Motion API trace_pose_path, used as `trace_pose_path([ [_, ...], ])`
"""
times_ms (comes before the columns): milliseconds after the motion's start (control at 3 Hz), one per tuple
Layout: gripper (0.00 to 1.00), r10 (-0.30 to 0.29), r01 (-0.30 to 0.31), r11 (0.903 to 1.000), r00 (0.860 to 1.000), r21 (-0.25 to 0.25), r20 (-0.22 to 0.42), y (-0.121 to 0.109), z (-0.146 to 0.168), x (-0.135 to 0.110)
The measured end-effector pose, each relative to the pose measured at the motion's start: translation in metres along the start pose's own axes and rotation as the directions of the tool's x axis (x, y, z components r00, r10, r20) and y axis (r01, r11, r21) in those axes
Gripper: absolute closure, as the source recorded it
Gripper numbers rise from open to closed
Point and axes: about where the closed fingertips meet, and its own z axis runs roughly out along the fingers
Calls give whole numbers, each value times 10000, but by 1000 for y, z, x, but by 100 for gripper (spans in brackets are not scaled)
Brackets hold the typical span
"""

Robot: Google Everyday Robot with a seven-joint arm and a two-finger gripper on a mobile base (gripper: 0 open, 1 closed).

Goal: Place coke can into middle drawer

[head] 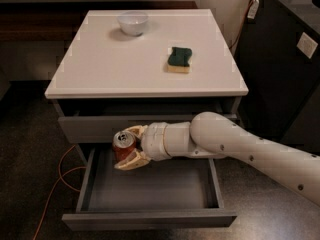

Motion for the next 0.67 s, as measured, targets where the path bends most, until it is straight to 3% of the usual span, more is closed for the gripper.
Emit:
trace_pose_path([
  [333,100,617,-591,9971,9965,472,-563,2,-8,55],
  [667,100,1332,-1265,9862,9894,1071,-578,2,-19,125],
])
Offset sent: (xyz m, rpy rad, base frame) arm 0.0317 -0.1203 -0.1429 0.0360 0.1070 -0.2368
